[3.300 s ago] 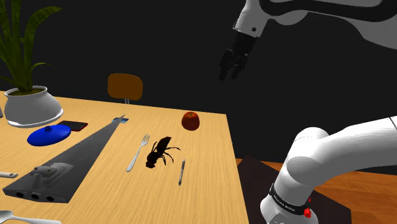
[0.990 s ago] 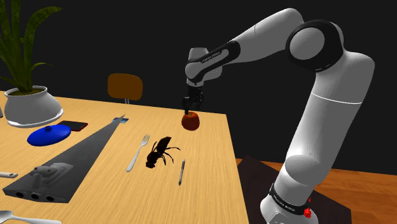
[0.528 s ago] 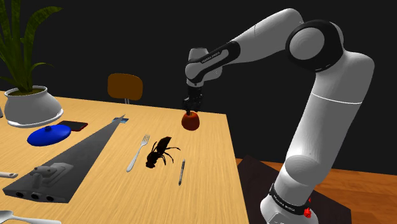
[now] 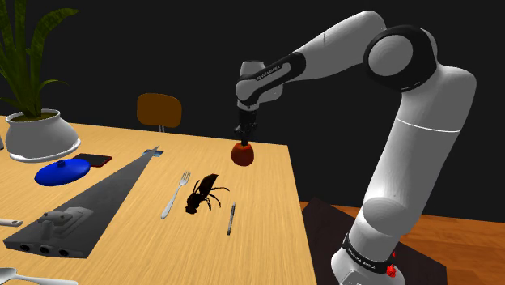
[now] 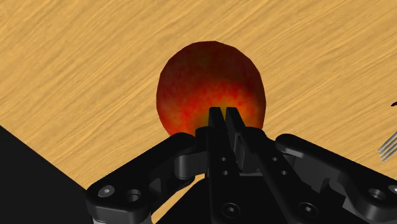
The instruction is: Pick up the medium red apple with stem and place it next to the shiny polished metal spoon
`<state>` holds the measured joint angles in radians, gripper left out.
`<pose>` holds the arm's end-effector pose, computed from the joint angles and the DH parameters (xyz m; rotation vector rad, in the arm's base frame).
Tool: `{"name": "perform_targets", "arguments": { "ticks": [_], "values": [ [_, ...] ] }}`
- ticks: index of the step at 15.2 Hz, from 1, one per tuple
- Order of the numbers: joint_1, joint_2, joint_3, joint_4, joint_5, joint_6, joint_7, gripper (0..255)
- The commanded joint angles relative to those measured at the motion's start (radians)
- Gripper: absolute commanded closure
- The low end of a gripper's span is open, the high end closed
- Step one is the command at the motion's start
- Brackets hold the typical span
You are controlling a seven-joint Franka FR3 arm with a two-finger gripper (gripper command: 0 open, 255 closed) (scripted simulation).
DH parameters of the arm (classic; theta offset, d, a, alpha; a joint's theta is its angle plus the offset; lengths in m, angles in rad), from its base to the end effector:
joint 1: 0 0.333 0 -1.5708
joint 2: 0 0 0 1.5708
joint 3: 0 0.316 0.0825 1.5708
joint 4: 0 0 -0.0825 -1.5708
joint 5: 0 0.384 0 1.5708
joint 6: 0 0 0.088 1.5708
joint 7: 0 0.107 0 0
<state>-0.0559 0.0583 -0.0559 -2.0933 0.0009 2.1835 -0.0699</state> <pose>0.5550 -0.0620 0.3978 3.1351 -0.0663 0.0496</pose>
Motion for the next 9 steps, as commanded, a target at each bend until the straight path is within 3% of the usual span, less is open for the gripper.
{"name": "perform_targets", "arguments": {
  "ticks": [1, 9],
  "values": [
    [0.0, 0.001, 0.0, -0.001, 0.0, 0.001, 0.0, 255],
    [0.0, -0.04, 0.0, 0.062, -0.003, -0.102, 0.002, 255]
  ]
}}
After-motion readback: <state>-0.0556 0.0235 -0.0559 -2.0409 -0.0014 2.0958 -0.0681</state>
